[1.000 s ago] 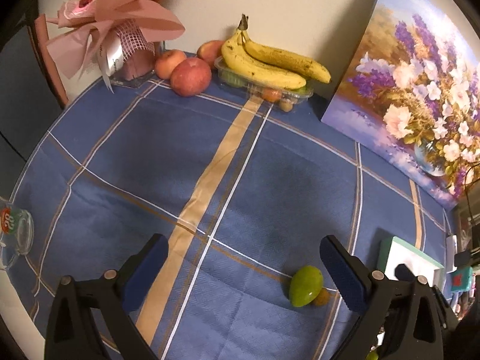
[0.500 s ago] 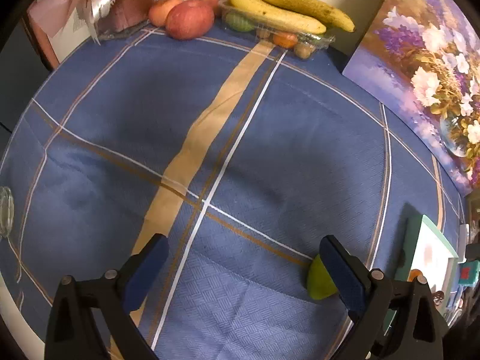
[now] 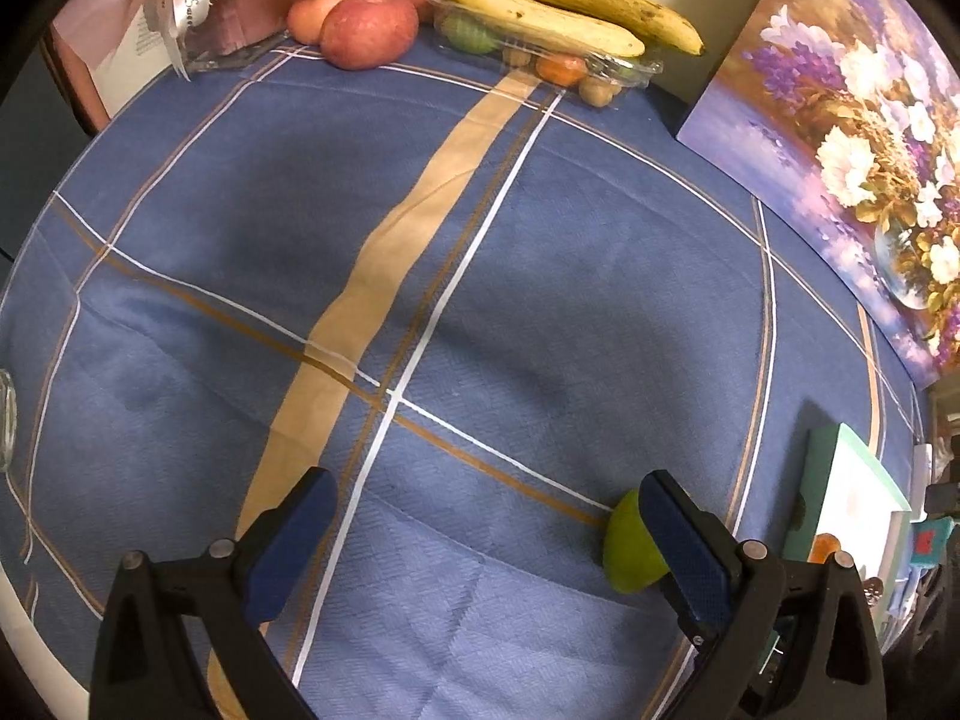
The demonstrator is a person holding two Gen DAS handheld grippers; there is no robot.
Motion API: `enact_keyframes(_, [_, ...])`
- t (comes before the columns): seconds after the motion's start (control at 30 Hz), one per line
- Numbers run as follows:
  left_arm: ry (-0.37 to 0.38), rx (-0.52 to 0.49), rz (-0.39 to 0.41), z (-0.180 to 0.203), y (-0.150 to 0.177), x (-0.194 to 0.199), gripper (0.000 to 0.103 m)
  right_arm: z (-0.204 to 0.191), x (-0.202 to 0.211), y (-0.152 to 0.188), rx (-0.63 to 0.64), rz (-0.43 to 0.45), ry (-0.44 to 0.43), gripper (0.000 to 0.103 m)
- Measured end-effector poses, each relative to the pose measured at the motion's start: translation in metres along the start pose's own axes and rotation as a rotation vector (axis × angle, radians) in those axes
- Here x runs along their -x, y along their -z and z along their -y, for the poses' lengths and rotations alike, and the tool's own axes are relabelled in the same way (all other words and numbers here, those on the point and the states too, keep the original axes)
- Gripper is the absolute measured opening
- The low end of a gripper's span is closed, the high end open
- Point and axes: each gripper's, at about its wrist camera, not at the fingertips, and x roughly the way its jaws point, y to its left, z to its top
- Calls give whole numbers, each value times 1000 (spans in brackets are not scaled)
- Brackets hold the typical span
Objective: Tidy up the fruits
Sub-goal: 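Grasp the green mango with the left tool while the right grasps the small brown fruit, then carry the green mango and the small brown fruit over the white tray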
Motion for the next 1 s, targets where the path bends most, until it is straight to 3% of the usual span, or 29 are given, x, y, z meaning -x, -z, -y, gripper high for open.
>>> enact_keyframes(0.3, [11,-10,0,6,1,1,101,-2,-3,0,2,2,-29,26])
enact_keyframes(0.4, [27,-13,-8,8,3,1,94,1,0,1,-8,6,-34,26])
enact_keyframes(0.63, [67,-41,-32,23,9,-3,91,28,22,0,-82,36,23,26])
enact_keyframes(0.7, [81,-55,-37,29,10,-4,81,37,31,0,-111,56,32,26])
enact_keyframes(0.77, [93,-68,-47,36,13,-6,79,44,40,0,-126,76,48,26])
enact_keyframes(0.83, [113,-83,-62,42,16,-8,69,50,50,0,-143,96,58,26])
enact_keyframes(1.0, [126,-115,-87,56,22,-14,56,64,68,0,-183,136,61,26])
